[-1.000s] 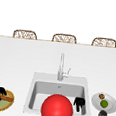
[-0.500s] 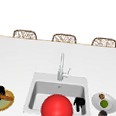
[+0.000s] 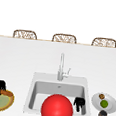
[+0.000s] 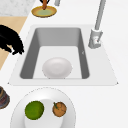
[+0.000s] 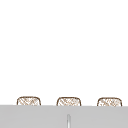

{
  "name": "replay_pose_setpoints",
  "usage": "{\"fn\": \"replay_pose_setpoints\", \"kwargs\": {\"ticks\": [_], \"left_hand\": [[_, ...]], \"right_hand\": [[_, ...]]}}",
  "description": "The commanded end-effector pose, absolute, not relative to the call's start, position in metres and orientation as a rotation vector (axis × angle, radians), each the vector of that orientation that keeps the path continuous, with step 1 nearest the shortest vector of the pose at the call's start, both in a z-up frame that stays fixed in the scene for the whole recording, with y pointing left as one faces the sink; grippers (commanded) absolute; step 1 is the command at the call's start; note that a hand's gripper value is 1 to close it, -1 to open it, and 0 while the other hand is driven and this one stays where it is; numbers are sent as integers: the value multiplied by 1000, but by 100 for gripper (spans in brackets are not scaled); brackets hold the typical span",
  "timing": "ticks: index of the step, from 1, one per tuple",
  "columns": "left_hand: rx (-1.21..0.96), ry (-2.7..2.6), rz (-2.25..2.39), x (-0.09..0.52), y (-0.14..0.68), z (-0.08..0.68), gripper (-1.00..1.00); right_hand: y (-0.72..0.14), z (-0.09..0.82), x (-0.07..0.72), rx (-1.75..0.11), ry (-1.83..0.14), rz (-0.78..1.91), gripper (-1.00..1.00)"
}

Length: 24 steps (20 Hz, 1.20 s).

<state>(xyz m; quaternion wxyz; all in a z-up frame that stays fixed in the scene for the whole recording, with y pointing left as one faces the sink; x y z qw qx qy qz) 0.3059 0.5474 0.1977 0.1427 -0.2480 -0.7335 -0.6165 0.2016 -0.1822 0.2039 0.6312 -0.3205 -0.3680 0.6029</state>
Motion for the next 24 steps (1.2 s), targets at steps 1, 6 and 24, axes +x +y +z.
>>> {"fn": "replay_pose_setpoints", "kwargs": {"ticks": [1,6,24], "left_hand": [[-710,-2065,-1808,310,527,209,100],[-655,-2096,-1845,323,497,215,100],[-643,-2160,-1823,340,363,237,100]], "right_hand": [[-182,204,202,-734,-842,1380,0],[-182,204,202,-734,-842,1380,0],[-182,204,202,-734,-842,1380,0]]}}
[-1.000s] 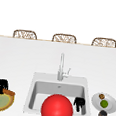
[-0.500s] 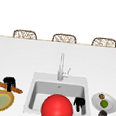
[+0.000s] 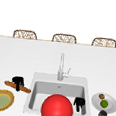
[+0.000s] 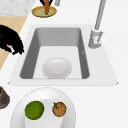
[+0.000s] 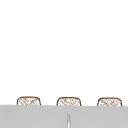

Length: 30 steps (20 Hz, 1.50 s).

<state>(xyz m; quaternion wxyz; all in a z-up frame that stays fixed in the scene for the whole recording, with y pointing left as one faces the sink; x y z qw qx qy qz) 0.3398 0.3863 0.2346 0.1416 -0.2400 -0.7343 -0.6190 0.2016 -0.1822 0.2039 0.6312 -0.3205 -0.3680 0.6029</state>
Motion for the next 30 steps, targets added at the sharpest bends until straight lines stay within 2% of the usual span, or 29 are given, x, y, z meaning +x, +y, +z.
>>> {"fn": "replay_pose_setpoints", "kwargs": {"ticks": [1,9,30], "left_hand": [[-641,-2157,-1825,340,355,236,100],[-620,-2164,-1830,342,291,233,100],[-650,-2150,-1820,391,121,136,100]], "right_hand": [[-182,204,202,-734,-842,1380,0],[-182,204,202,-734,-842,1380,0],[-182,204,202,-734,-842,1380,0]]}}
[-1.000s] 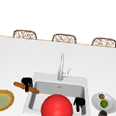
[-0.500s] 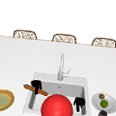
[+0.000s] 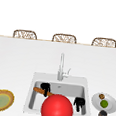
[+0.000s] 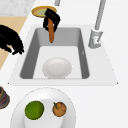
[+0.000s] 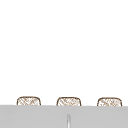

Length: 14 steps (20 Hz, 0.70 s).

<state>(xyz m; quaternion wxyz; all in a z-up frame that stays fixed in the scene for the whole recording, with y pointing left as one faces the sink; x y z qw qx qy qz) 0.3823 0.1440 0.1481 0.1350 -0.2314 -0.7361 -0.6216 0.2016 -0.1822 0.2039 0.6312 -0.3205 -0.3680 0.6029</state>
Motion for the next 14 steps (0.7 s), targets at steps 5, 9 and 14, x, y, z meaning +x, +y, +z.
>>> {"fn": "replay_pose_setpoints", "kwargs": {"ticks": [5,9,14], "left_hand": [[-649,-2155,-1779,406,85,95,100],[-645,-2185,-1767,410,66,65,100],[-659,-2217,-1733,409,36,39,100]], "right_hand": [[-182,204,202,-734,-842,1380,0],[-182,204,202,-734,-842,1380,0],[-182,204,202,-734,-842,1380,0]]}}
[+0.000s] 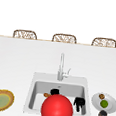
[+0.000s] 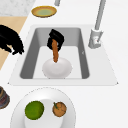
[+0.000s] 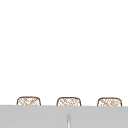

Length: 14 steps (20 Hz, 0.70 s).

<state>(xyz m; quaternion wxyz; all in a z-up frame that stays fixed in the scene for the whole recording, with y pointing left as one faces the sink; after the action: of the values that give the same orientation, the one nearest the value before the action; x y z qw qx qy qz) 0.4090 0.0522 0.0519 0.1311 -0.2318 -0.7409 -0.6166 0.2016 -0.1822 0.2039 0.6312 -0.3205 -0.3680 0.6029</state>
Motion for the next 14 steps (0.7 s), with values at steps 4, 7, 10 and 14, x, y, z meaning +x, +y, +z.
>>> {"fn": "replay_pose_setpoints", "kwargs": {"ticks": [4,7,10,14], "left_hand": [[-648,-2249,-1741,409,13,24,100],[-607,-2259,-1721,412,9,4,100],[-649,-2237,-1719,414,22,-24,100],[-672,-2211,-1767,422,28,-54,100]], "right_hand": [[-182,204,202,-734,-842,1380,0],[-182,204,202,-734,-842,1380,0],[-182,204,202,-734,-842,1380,0],[-182,204,202,-734,-842,1380,0]]}}
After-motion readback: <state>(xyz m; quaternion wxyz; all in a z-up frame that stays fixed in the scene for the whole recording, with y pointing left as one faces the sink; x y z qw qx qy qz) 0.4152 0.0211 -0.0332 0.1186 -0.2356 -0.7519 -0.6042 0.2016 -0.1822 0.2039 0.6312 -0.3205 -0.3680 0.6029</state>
